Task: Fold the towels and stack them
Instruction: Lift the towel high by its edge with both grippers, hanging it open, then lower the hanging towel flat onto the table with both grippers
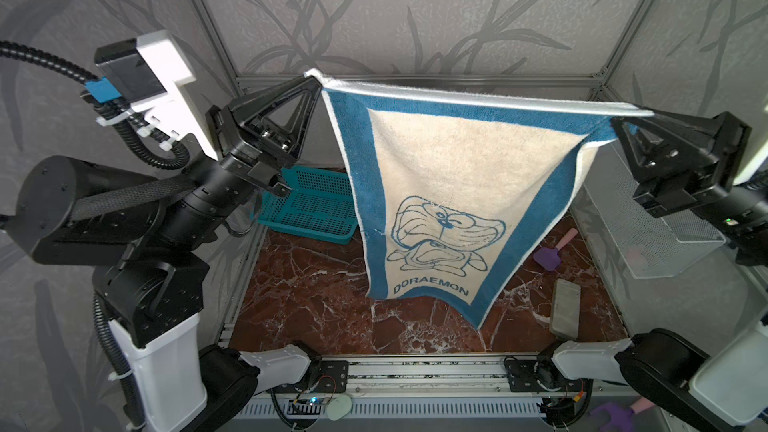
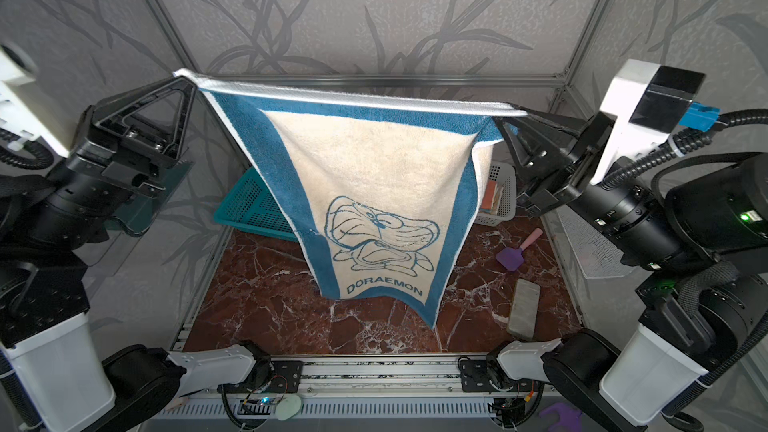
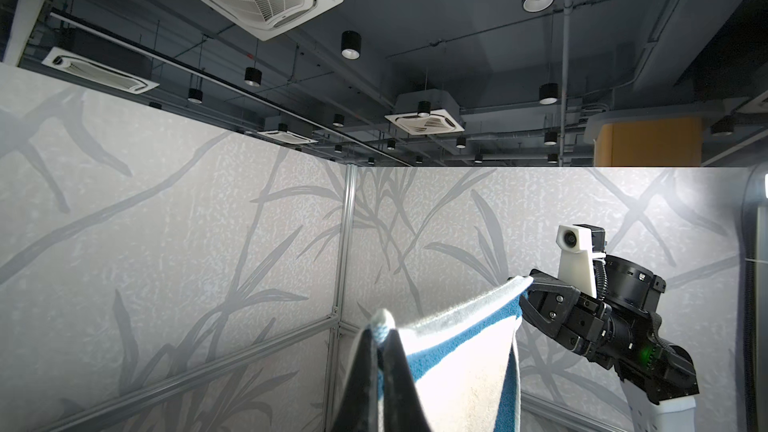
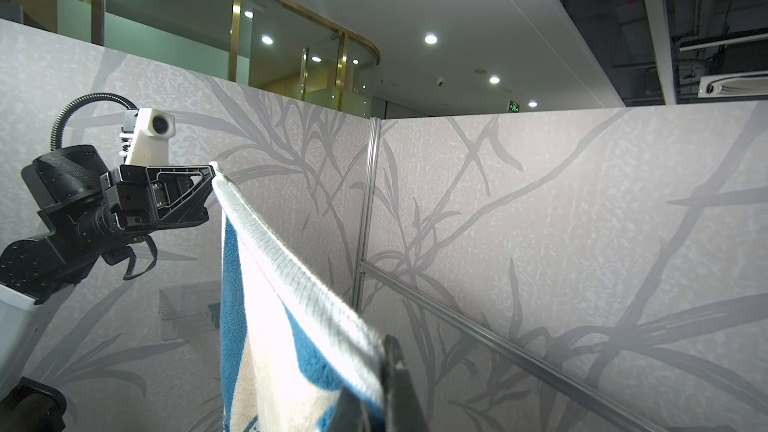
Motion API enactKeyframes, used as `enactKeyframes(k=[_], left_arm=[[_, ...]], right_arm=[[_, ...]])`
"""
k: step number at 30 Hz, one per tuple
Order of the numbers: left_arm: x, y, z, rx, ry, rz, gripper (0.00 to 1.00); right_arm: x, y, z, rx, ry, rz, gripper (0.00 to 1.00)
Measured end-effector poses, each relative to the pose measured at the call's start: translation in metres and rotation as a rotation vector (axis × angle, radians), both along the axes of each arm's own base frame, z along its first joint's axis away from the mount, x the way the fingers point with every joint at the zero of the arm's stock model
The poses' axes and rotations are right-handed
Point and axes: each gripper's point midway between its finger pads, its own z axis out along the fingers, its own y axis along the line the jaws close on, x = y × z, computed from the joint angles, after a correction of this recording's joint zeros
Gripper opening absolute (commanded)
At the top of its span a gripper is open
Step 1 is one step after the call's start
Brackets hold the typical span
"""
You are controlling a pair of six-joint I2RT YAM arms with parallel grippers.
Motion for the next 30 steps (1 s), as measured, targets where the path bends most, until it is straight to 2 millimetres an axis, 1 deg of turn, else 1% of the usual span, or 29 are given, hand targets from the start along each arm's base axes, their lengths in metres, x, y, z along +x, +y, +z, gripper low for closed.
enactKeyframes(k=[4, 7, 9, 11, 13, 17, 19, 22, 23, 25, 28, 30], left_arm=[[0.0, 0.0, 0.005, -0.008, -0.025, 0.005, 0.0], [0.004, 0.001, 0.005, -0.007, -0.023, 0.025, 0.0], [0.012, 0.001, 0.001, -0.003, -0.01, 0.052, 0.0], [0.024, 0.001, -0.006, 0.006, 0.014, 0.094, 0.0], [0.04, 0.001, -0.017, 0.022, 0.051, 0.144, 0.0], [0.086, 0.002, -0.05, 0.074, 0.157, 0.3, 0.0], [0.112, 0.004, -0.069, 0.106, 0.209, 0.39, 0.0], [0.153, 0.004, -0.106, 0.178, 0.286, 0.518, 0.0], [0.168, 0.003, -0.121, 0.208, 0.314, 0.555, 0.0], [0.195, -0.001, -0.151, 0.263, 0.369, 0.607, 0.0], [0.238, -0.007, -0.206, 0.341, 0.465, 0.653, 0.0], [0.266, -0.007, -0.246, 0.379, 0.539, 0.669, 0.0]], right_arm=[[0.003, 0.001, 0.004, 0.011, -0.013, -0.005, 0.0], [0.011, 0.001, 0.003, 0.013, 0.001, -0.027, 0.0], [0.02, 0.002, 0.0, 0.008, 0.015, -0.053, 0.0], [0.03, 0.002, -0.004, 0.001, 0.037, -0.088, 0.0], [0.045, 0.002, -0.01, -0.01, 0.062, -0.133, 0.0], [0.088, 0.007, -0.029, -0.057, 0.131, -0.248, 0.0], [0.115, 0.014, -0.045, -0.097, 0.173, -0.304, 0.0], [0.163, 0.024, -0.078, -0.172, 0.256, -0.373, 0.0], [0.182, 0.028, -0.092, -0.201, 0.291, -0.391, 0.0], [0.22, 0.033, -0.123, -0.253, 0.365, -0.418, 0.0], [0.277, 0.038, -0.181, -0.328, 0.499, -0.437, 0.0], [0.313, 0.041, -0.222, -0.366, 0.593, -0.434, 0.0]])
